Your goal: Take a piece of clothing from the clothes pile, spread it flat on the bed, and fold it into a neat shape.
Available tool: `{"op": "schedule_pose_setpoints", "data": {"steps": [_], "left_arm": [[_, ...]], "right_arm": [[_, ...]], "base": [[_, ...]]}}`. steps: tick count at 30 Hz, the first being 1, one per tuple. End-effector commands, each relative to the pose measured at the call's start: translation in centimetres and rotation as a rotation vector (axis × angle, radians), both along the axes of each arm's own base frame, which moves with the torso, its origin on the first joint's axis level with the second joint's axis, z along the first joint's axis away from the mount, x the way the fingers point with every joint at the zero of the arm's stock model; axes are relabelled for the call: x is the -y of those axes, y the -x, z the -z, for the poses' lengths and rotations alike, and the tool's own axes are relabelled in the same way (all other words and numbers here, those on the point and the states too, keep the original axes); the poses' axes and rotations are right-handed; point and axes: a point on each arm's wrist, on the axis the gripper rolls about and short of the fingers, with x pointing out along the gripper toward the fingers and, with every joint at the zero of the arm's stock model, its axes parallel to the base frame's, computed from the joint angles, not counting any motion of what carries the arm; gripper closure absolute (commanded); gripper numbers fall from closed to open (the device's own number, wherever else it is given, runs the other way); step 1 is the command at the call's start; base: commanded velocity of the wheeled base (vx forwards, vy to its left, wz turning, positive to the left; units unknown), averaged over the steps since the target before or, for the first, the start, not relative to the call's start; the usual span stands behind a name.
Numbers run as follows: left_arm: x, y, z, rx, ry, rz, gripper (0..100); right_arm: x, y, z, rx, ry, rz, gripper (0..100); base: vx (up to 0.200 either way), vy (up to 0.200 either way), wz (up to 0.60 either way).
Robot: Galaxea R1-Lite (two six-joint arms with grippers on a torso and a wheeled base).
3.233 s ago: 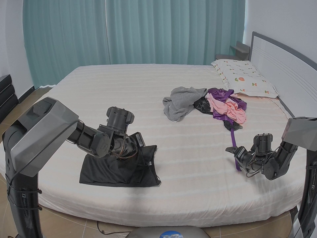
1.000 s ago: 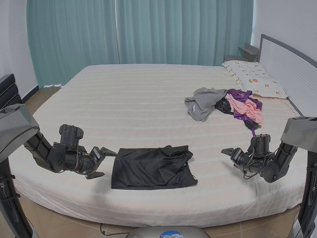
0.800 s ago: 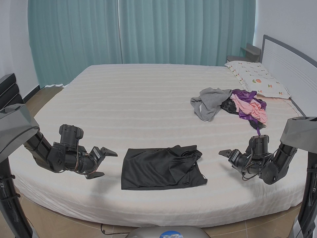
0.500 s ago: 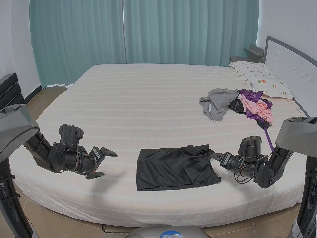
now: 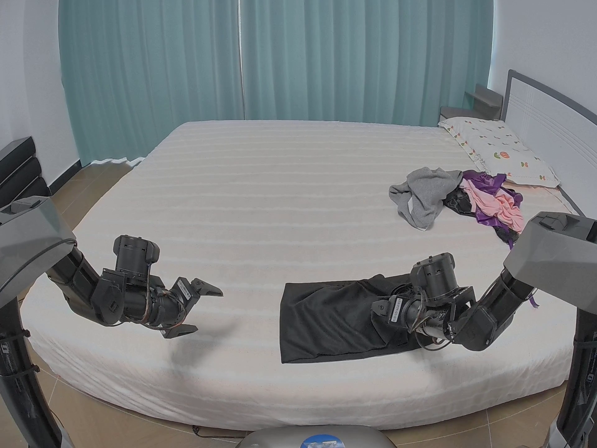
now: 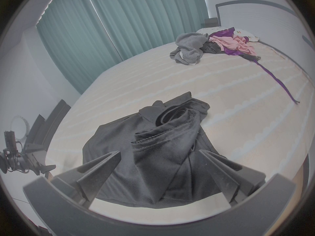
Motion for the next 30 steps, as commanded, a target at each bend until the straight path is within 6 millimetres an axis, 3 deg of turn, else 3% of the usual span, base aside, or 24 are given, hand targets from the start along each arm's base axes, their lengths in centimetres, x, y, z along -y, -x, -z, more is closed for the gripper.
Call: {"op": "schedule_pose_setpoints", "data": {"steps": [1,9,14,19,22,30], "left_arm": [[0.0,0.0,0.1,-0.003,-0.001,0.000,0],[0.0,0.0,0.1,-0.002,-0.001,0.001,0],[0.0,0.0,0.1,-0.002,-0.001,0.001,0],[0.0,0.0,0.1,-0.001,-0.001,0.001,0],[0.0,0.0,0.1,-0.002,-0.001,0.001,0],[0.0,0.0,0.1,-0.001,-0.003,0.001,0]], "right_arm": [[-2.1,-0.4,-0.2,0.001,0.020,-0.033,0],[-3.4,-2.1,1.4,-0.068,0.158,-0.031,0],[-3.2,-2.6,2.0,-0.066,0.197,-0.005,0],[-1.8,-2.3,1.3,-0.092,0.211,0.021,0],[0.2,-2.2,0.4,-0.107,0.204,0.070,0],[4.2,0.6,-1.1,-0.166,0.137,0.085,0]], "base": [[0.000,0.000,0.00],[0.000,0.000,0.00],[0.000,0.000,0.00],[0.000,0.000,0.00],[0.000,0.000,0.00],[0.000,0.000,0.00]]}}
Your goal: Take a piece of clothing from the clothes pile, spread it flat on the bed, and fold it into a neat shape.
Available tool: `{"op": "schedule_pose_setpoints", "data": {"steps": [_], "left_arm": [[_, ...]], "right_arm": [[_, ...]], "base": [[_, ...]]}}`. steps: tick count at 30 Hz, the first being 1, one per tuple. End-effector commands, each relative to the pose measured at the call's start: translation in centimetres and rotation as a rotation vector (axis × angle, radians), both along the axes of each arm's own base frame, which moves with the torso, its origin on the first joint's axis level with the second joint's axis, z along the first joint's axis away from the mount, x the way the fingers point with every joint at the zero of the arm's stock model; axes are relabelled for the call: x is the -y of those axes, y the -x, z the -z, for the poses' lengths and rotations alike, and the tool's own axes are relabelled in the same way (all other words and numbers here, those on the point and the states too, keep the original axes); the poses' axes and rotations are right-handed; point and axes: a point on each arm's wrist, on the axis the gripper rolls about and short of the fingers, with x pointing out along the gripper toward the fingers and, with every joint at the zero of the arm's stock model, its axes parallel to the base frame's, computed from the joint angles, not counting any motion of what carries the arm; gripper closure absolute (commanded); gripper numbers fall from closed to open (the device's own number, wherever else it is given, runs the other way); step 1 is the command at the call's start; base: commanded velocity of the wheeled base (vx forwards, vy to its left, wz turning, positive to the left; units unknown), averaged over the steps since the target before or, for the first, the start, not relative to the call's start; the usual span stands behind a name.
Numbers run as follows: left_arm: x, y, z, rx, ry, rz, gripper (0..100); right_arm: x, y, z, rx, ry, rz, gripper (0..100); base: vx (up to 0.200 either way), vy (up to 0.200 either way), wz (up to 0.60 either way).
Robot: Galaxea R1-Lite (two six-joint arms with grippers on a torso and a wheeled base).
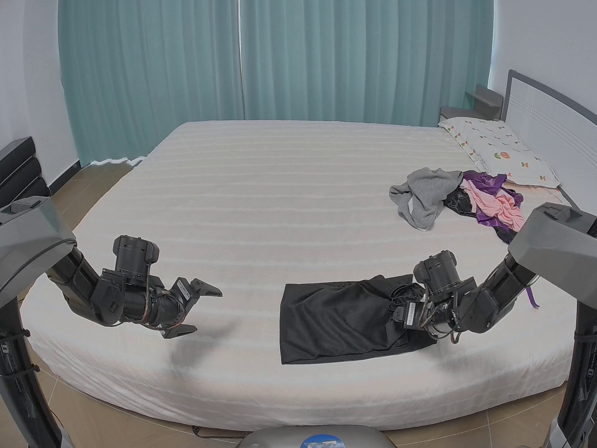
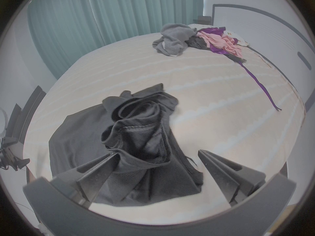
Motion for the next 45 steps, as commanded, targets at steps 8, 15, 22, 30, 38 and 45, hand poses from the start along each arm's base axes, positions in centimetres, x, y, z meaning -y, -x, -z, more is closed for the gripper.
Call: {"op": "schedule_pose_setpoints", "data": {"steps": [8,15,22,30,38,45], "left_arm": [[0.0,0.0,0.1,-0.002,0.001,-0.001,0],[0.0,0.0,0.1,-0.002,0.001,0.001,0],[0.0,0.0,0.1,-0.002,0.001,0.001,0],[0.1,0.0,0.1,-0.003,-0.001,0.001,0],[0.1,0.0,0.1,-0.001,0.000,0.003,0],[0.1,0.0,0.1,-0.003,0.000,0.003,0]], "right_arm": [[5.6,3.4,-0.9,-0.049,-0.071,0.057,0],[7.0,4.4,-2.1,0.077,-0.139,0.036,0],[6.9,4.1,-2.6,0.106,-0.264,-0.043,0],[6.4,3.0,0.0,0.045,-0.312,-0.108,0],[6.3,2.3,2.0,0.075,-0.306,-0.189,100],[7.5,3.7,1.8,0.058,-0.267,-0.201,100]], "base": [[0.000,0.000,0.00],[0.000,0.000,0.00],[0.000,0.000,0.00],[0.000,0.000,0.00],[0.000,0.000,0.00],[0.000,0.000,0.00]]}}
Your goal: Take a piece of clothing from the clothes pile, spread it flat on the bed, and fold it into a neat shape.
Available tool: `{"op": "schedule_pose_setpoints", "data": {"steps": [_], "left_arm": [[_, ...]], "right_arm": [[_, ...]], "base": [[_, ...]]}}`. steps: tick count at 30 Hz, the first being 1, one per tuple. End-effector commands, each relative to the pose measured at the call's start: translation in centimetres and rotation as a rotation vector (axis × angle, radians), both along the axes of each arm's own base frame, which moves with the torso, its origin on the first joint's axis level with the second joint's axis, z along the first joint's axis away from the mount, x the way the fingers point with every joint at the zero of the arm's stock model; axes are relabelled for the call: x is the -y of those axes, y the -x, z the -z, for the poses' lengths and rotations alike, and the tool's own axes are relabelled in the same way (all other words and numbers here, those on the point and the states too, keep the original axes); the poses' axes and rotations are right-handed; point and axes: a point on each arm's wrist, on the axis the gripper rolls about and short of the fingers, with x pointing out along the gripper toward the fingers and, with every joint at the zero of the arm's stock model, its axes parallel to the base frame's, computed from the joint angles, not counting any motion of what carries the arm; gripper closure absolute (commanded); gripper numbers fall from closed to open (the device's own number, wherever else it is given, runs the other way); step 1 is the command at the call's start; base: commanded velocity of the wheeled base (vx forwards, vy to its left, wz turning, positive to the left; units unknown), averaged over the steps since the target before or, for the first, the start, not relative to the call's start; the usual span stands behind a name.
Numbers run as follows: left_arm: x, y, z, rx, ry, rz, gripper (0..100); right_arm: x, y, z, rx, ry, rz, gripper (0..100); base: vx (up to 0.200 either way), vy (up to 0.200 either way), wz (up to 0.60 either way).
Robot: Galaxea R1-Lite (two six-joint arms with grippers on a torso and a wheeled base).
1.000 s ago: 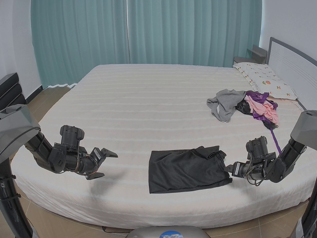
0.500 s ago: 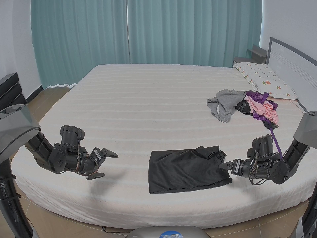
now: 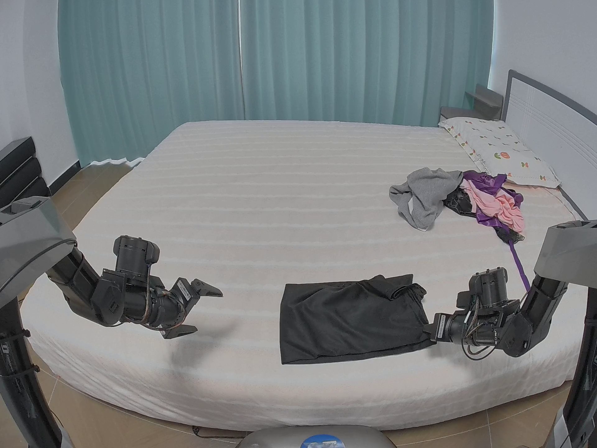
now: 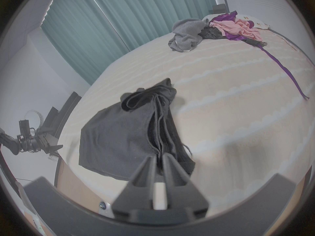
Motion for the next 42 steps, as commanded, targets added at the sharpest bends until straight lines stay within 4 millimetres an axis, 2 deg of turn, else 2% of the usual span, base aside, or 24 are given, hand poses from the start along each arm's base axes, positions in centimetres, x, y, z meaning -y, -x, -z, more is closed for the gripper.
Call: {"op": "schedule_pose_setpoints", "data": {"steps": [1,12,13,15,22,25,26,27,28,31,33,35,36,39,42], "left_arm": [[0.0,0.0,0.0,-0.001,-0.001,0.000,0],[0.0,0.0,0.1,-0.001,-0.001,0.000,0],[0.0,-0.1,0.1,-0.001,-0.001,0.000,0],[0.0,-0.1,0.1,-0.001,-0.001,0.000,0],[0.0,-0.1,0.1,0.000,0.000,-0.001,0],[0.0,-0.1,0.1,-0.002,0.001,-0.002,0],[0.0,-0.1,0.0,0.000,0.002,-0.005,0],[0.0,-0.1,0.0,0.000,0.002,-0.005,0],[0.0,-0.1,0.1,0.000,0.000,-0.003,0],[0.0,-0.1,0.1,-0.001,0.000,-0.003,0],[0.0,-0.1,0.1,-0.001,0.000,-0.003,0],[0.0,-0.1,0.1,-0.001,0.000,-0.003,0],[0.0,-0.1,0.1,-0.001,0.000,-0.003,0],[0.0,-0.1,0.1,-0.002,-0.001,-0.002,0],[0.0,-0.1,0.1,-0.002,-0.001,-0.002,0]], "right_arm": [[0.8,0.9,0.3,-0.021,0.025,-0.003,100],[1.2,1.5,0.2,-0.030,0.030,-0.008,100],[1.2,1.5,0.1,-0.028,0.028,-0.014,0],[1.2,1.5,0.1,-0.027,0.028,-0.016,0],[0.9,0.5,-2.6,0.079,-0.011,-0.008,0],[0.7,0.3,-2.9,0.088,-0.023,-0.001,0],[-0.5,-0.2,-3.6,0.104,-0.081,0.019,0],[-0.5,-0.2,-3.6,0.104,-0.081,0.019,0],[-1.7,-0.8,-4.2,0.101,-0.140,0.039,0],[-3.6,-1.1,-4.2,0.084,-0.174,0.017,0],[-4.6,-1.3,-4.3,0.072,-0.181,0.001,0],[-4.6,-1.3,-4.3,0.072,-0.181,0.001,0],[-6.4,-1.5,-4.3,0.042,-0.200,-0.024,0],[-7.8,-2.2,-3.2,-0.003,-0.191,-0.038,0],[-8.4,-3.0,-2.2,-0.026,-0.172,-0.033,0]], "base": [[0.000,0.000,0.00],[0.000,0.000,0.00],[0.000,0.000,0.00],[0.000,0.000,0.00],[0.000,0.000,0.00],[0.000,0.000,0.00],[0.000,0.000,0.00],[0.000,0.000,0.00],[0.000,0.000,0.00],[0.200,0.000,0.00],[0.200,0.000,0.00],[0.100,0.000,0.00],[0.000,0.000,0.00],[0.000,0.000,0.00],[0.000,0.000,0.00]]}}
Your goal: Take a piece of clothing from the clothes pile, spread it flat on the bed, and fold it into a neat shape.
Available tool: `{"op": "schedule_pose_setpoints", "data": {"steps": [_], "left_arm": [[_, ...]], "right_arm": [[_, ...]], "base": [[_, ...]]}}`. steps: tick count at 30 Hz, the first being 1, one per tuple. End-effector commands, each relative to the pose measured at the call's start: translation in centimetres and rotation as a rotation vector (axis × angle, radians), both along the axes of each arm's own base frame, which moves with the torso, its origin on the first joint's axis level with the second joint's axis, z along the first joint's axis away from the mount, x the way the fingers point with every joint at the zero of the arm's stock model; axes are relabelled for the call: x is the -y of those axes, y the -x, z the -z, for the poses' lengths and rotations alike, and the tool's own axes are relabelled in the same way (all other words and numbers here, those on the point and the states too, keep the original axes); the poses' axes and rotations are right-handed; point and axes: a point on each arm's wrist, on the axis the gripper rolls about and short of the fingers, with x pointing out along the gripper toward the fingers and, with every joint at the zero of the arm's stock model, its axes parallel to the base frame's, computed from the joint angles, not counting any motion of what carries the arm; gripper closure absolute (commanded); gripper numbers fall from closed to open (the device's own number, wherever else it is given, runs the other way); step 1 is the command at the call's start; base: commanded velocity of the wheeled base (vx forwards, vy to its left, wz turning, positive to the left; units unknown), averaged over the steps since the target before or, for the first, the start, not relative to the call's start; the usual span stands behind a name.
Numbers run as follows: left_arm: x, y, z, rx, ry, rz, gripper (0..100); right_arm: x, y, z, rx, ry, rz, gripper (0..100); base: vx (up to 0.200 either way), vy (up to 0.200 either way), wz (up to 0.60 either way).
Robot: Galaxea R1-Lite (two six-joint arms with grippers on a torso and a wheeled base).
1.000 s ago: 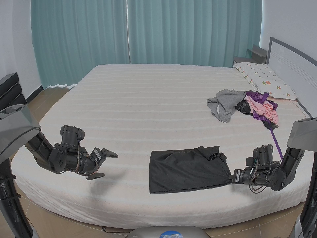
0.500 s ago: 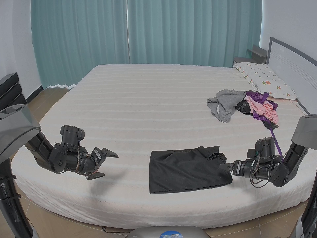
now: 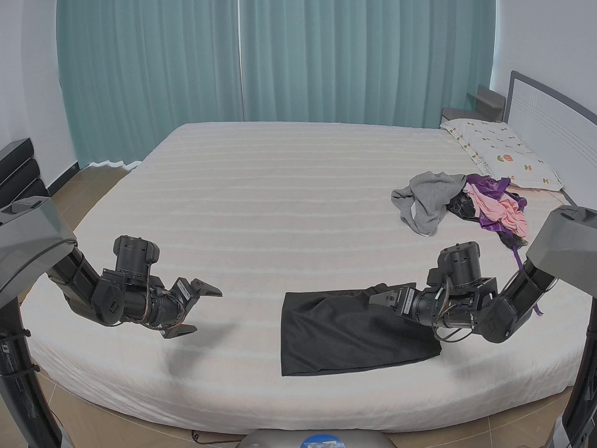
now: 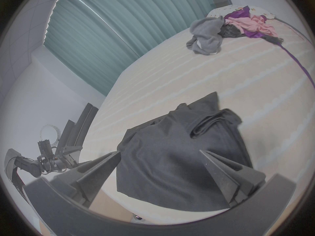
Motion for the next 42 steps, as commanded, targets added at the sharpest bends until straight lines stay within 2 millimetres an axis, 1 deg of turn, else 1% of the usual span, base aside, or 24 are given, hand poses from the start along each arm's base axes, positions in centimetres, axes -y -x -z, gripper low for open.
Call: {"op": "schedule_pose_setpoints", "data": {"steps": [1,9,13,14,15,16,17,18,21,22,23,26,30,34,35,37,39,42], "left_arm": [[0.0,0.0,0.1,-0.001,0.000,0.001,0],[0.0,0.0,0.1,-0.001,0.000,0.001,0],[0.0,0.0,0.1,-0.001,0.000,0.001,0],[0.0,0.0,0.1,-0.001,0.000,0.001,0],[0.0,0.0,0.1,-0.001,0.000,0.001,0],[0.0,0.0,0.1,-0.001,0.000,0.001,0],[0.0,0.0,0.1,-0.001,0.000,0.001,0],[0.0,0.0,0.1,-0.001,0.000,0.001,0],[0.0,0.0,0.1,-0.001,0.000,0.001,0],[0.0,0.0,0.1,-0.001,0.000,0.001,0],[0.0,0.0,0.1,-0.001,0.000,0.001,0],[0.0,0.0,0.1,0.000,-0.001,0.002,0],[0.0,0.0,0.1,0.000,-0.001,0.002,0],[0.0,0.0,0.1,-0.002,-0.001,0.002,0],[0.0,0.0,0.1,-0.002,-0.001,0.002,0],[0.0,0.0,0.1,-0.002,-0.001,0.002,0],[0.0,0.0,0.1,-0.001,-0.002,0.003,0],[0.1,0.0,0.1,0.001,-0.004,0.006,0]], "right_arm": [[-2.2,-1.2,2.0,-0.042,0.020,-0.026,0],[-2.6,-1.3,2.7,-0.075,0.038,-0.033,0],[-2.4,-2.7,3.4,-0.056,0.055,0.013,0],[-2.4,-2.7,3.4,-0.056,0.055,0.013,0],[-2.0,-3.8,3.9,-0.042,0.075,0.058,0],[-2.0,-3.8,3.9,-0.042,0.075,0.058,0],[-1.8,-4.4,4.1,-0.034,0.081,0.078,0],[-1.2,-5.4,4.1,-0.014,0.078,0.114,0],[-0.1,-6.8,3.9,0.021,0.083,0.175,0],[-0.1,-6.8,3.9,0.021,0.083,0.175,0],[0.9,-7.7,4.3,0.028,0.096,0.214,0],[2.2,-8.5,4.7,0.031,0.088,0.251,0],[3.4,-9.0,4.5,0.055,0.078,0.285,0],[4.5,-9.2,3.5,0.107,0.047,0.303,0],[4.9,-9.1,3.1,0.115,0.029,0.294,0],[5.0,-8.7,3.1,0.103,0.010,0.269,0],[5.4,-7.7,3.2,0.083,-0.048,0.191,0],[5.4,-7.7,3.1,0.139,-0.083,0.142,0]], "base": [[0.000,0.000,0.00],[0.000,0.000,0.00],[0.000,0.000,0.00],[0.000,0.000,0.00],[0.000,0.000,0.00],[0.000,0.000,0.00],[0.000,0.000,0.00],[0.000,0.000,0.00],[0.000,0.000,0.00],[0.000,0.000,0.00],[0.000,0.000,0.00],[0.000,0.000,0.00],[0.000,0.000,0.00],[0.000,0.000,0.00],[0.000,0.000,0.00],[0.000,0.000,0.00],[0.000,0.000,0.00],[0.000,0.000,0.00]]}}
